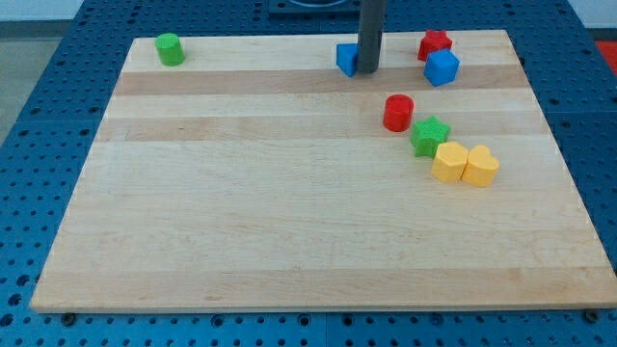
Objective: Move your arm closer to the red star
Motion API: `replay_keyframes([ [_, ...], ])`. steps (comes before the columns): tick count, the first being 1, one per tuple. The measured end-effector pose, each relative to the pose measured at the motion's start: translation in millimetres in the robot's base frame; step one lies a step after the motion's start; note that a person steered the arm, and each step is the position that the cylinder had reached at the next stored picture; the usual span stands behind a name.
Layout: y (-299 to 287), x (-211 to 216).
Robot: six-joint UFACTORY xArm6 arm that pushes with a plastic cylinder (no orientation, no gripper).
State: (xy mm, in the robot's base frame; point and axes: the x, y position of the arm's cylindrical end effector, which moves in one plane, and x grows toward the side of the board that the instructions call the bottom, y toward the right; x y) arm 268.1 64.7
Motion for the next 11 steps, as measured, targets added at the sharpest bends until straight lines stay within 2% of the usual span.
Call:
replay_keyframes([
  [3, -12, -18],
  [8, -55, -24],
  [11, -65, 10],
])
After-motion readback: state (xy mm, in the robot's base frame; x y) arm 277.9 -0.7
